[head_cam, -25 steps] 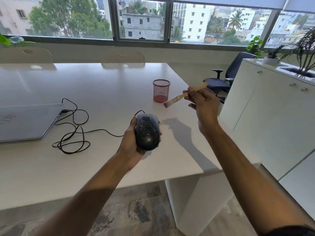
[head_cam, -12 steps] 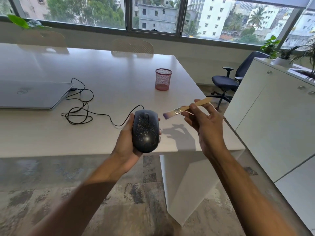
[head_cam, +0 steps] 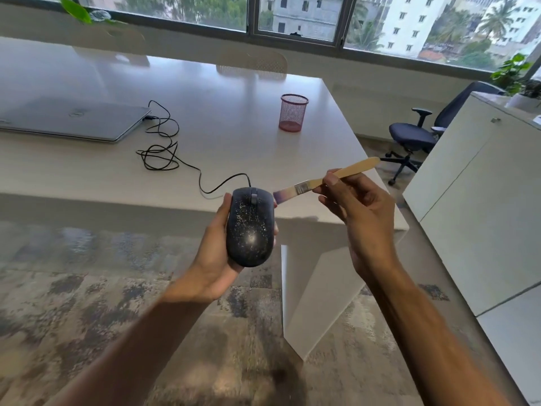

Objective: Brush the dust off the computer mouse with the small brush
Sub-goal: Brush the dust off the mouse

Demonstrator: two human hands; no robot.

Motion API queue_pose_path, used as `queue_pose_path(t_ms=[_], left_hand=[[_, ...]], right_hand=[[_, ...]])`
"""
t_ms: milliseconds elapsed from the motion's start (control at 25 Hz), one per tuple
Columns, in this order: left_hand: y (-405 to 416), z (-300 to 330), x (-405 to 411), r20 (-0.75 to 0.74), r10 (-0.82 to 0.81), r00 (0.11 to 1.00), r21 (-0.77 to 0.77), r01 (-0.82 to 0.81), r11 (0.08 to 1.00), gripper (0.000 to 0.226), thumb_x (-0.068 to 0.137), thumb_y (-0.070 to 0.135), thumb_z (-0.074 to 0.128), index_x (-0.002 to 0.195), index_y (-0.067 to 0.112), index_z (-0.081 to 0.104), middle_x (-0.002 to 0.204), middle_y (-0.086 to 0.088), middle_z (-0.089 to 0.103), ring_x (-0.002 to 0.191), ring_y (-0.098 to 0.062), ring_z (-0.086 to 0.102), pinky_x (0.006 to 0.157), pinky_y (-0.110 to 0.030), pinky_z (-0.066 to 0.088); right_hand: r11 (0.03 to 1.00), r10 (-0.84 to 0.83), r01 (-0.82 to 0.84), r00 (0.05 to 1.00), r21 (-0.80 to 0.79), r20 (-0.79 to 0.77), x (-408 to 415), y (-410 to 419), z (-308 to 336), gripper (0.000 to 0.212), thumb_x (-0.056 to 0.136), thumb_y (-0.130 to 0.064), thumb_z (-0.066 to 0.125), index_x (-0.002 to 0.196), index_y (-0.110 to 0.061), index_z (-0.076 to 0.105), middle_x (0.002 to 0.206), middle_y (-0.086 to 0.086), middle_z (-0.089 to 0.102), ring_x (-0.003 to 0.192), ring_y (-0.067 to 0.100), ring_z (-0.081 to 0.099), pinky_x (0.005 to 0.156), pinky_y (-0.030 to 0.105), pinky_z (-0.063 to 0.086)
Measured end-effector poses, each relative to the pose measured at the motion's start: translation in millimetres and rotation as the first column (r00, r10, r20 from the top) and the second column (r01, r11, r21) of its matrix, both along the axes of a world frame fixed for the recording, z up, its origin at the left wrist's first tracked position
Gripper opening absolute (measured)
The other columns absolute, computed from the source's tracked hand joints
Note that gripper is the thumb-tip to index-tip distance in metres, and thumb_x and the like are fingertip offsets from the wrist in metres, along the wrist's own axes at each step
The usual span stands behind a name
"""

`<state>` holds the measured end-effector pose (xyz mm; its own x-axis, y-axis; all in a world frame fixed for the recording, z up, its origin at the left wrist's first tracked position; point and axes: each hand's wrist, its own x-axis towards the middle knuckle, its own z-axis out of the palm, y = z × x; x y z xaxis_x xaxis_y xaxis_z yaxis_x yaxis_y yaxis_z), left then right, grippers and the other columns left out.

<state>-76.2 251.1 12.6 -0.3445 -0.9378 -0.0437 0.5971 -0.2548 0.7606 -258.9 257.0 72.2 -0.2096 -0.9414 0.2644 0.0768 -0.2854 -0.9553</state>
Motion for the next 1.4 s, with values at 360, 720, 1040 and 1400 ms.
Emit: queue_pose_path(t_ms=[360,720,1040,1400], left_hand=[[38.1,-17.5,16.2,-0.018,0.054,0.998,0.119,-0.052,0.992,0.054,0.094,0.052,0.041,0.107,0.01,0.072,0.09,-0.012,0.069,0.076,-0.024,0.066,0.063,-0.031,0.058],[73.9,-46.2,37.0,0.03,0.013,0.999,0.214,-0.019,0.977,0.056,0.087,0.058,0.046,0.105,0.013,0.075,0.089,-0.012,0.07,0.076,-0.024,0.066,0.067,-0.034,0.055],[78.3,-48.0,41.0,0.027,-0.013,1.0,0.149,0.009,0.989,0.057,0.091,0.056,0.039,0.106,0.014,0.075,0.088,-0.011,0.07,0.077,-0.022,0.066,0.069,-0.033,0.055],[77.8,-53.2,41.0,0.006,-0.054,0.999,0.153,0.052,0.987,0.058,0.096,0.054,0.033,0.104,0.016,0.076,0.093,-0.009,0.069,0.077,-0.02,0.064,0.069,-0.031,0.056]], right_hand=[[0.992,-0.067,0.052,0.989,-0.112,-0.132,29.1,42.4,-8.8,0.01,0.083,-0.025,0.064,0.089,-0.019,0.07,0.076,-0.013,0.075,0.074,0.008,0.073,0.071,0.018,0.056],[0.984,-0.052,0.017,0.979,-0.177,-0.195,46.1,76.1,-32.2,0.01,0.081,-0.013,0.068,0.091,-0.013,0.069,0.073,-0.012,0.074,0.073,0.006,0.072,0.076,0.017,0.054],[0.975,-0.1,0.017,0.925,-0.221,-0.368,50.6,89.3,-42.4,0.009,0.08,-0.018,0.07,0.088,-0.022,0.068,0.084,-0.022,0.072,0.08,0.005,0.071,0.077,0.015,0.054],[0.964,-0.155,0.063,0.923,-0.26,-0.352,45.2,79.8,-47.1,0.01,0.083,-0.017,0.07,0.092,-0.016,0.068,0.085,-0.024,0.071,0.082,0.004,0.071,0.078,0.016,0.055]])
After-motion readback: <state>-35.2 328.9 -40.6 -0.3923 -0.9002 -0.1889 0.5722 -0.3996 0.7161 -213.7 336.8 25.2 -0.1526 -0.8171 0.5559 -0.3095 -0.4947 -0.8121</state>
